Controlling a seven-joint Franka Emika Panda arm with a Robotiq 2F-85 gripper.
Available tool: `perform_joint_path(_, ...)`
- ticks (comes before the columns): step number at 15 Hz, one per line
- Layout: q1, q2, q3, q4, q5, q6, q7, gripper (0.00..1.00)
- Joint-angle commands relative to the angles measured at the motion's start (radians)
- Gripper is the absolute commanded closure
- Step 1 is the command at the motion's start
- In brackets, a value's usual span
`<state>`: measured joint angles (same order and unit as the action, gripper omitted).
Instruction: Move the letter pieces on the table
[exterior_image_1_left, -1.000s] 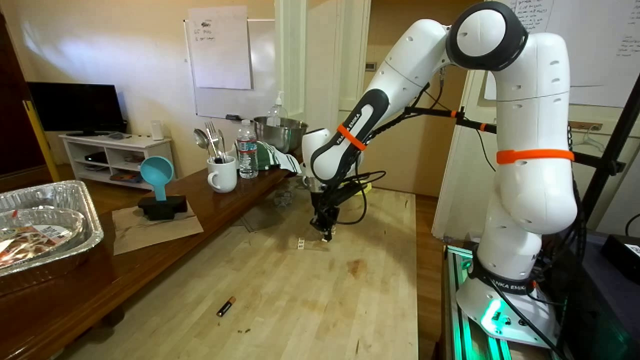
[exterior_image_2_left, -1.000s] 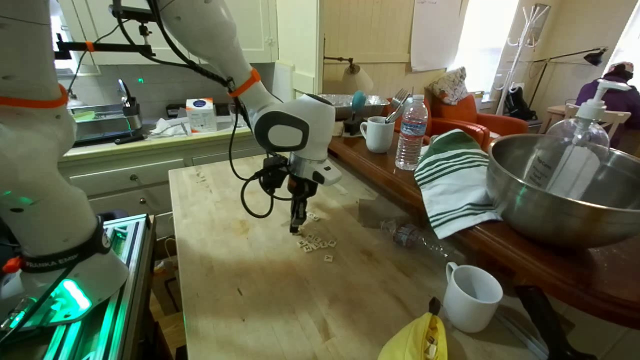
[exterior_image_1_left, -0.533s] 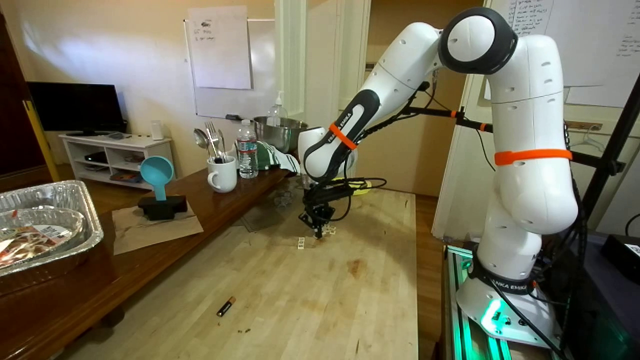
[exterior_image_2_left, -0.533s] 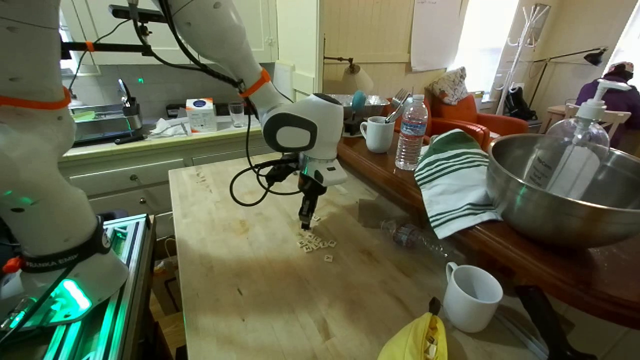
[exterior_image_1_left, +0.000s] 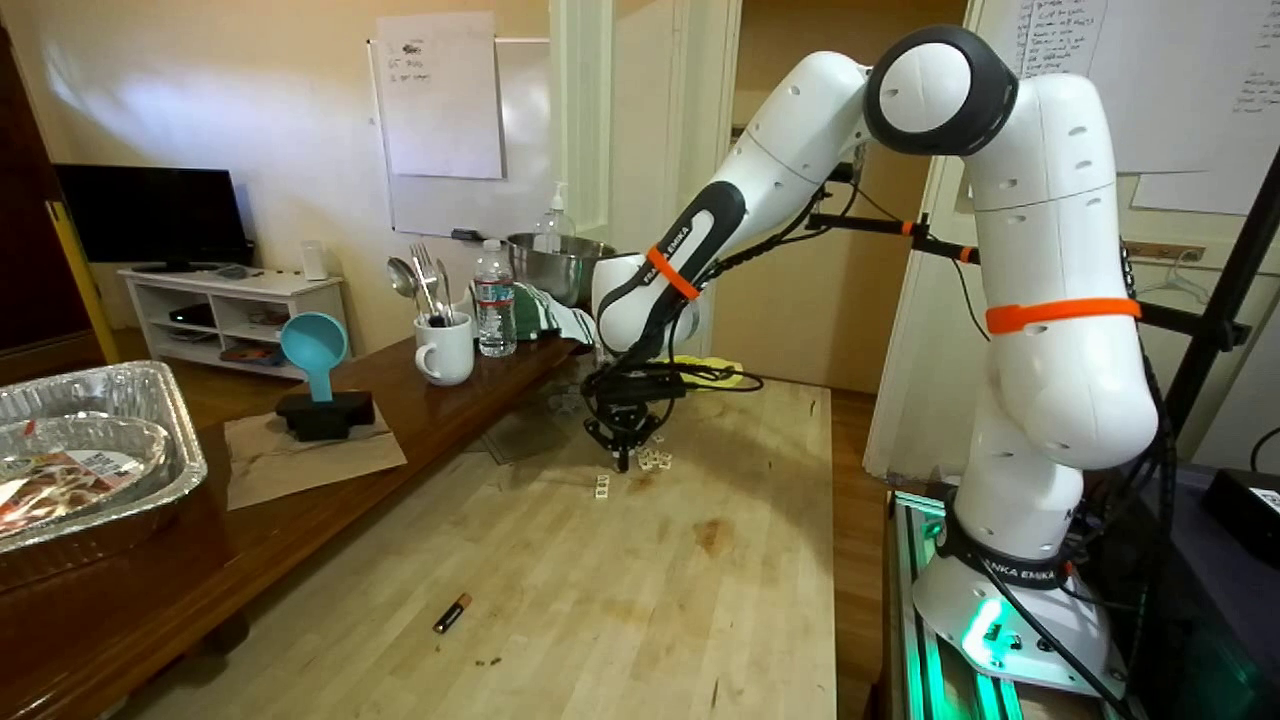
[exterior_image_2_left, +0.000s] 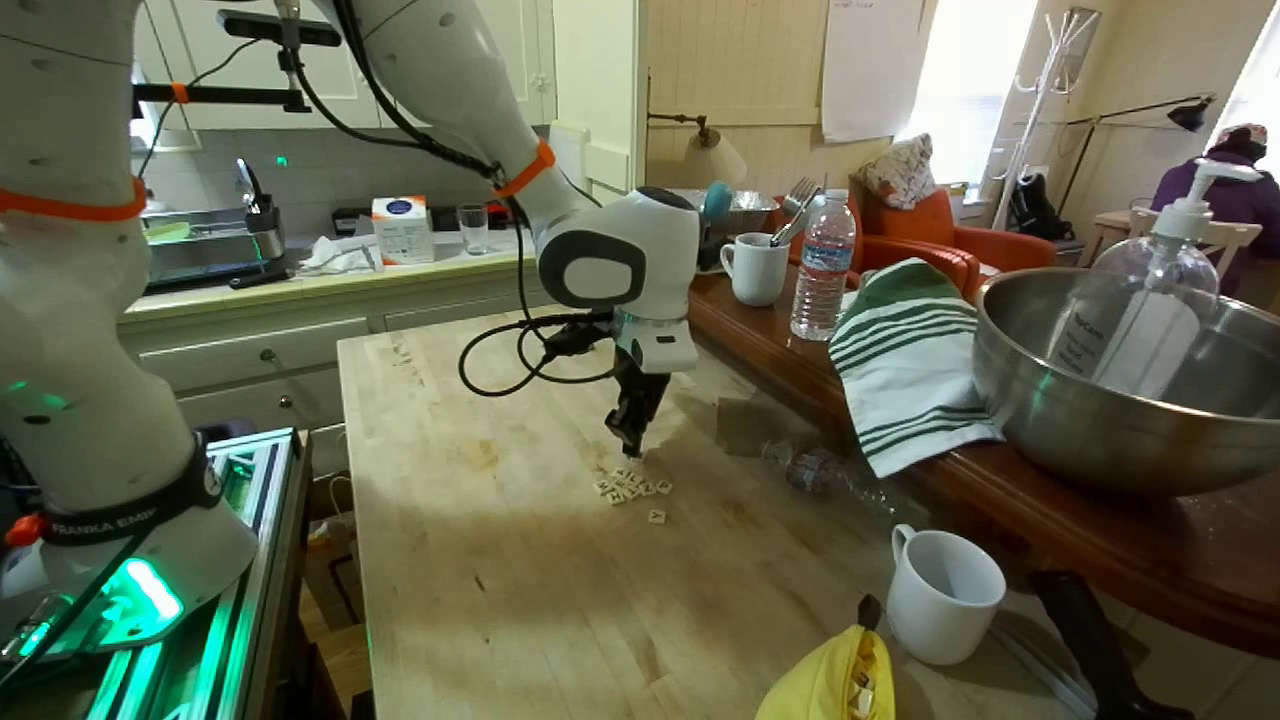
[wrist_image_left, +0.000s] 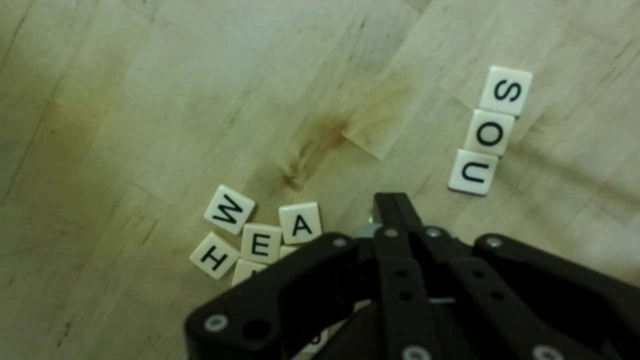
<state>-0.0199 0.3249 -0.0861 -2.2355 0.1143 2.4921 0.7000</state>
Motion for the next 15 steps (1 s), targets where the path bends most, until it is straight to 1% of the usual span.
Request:
perform_joint_path(1, 0.022, 0.049, -0.015, 0.034, 0.038, 0.017, 0.087, 1.0)
perform_joint_path(4, 0.023, 0.049, -0.014, 0.039, 0.04, 0.008, 0.12, 1.0)
perform_joint_path(5, 0.019, 0.042, -0.013, 0.041, 0.038, -0.01, 0.116, 1.0)
perform_joint_path(8, 0.013, -0.001, -0.019, 0.026, 0.022, -0.016, 0.096, 1.0)
perform_joint_path(12, 0.013, -0.043, -0.028, 0.003, -0.001, 0.011, 0.072, 1.0)
perform_joint_path(13, 0.008, -0.044, -0.025, 0.007, -0.008, 0.004, 0.038, 1.0)
perform_joint_path(15, -0.007, -0.045, -0.015, 0.009, -0.012, -0.003, -0.077, 1.0)
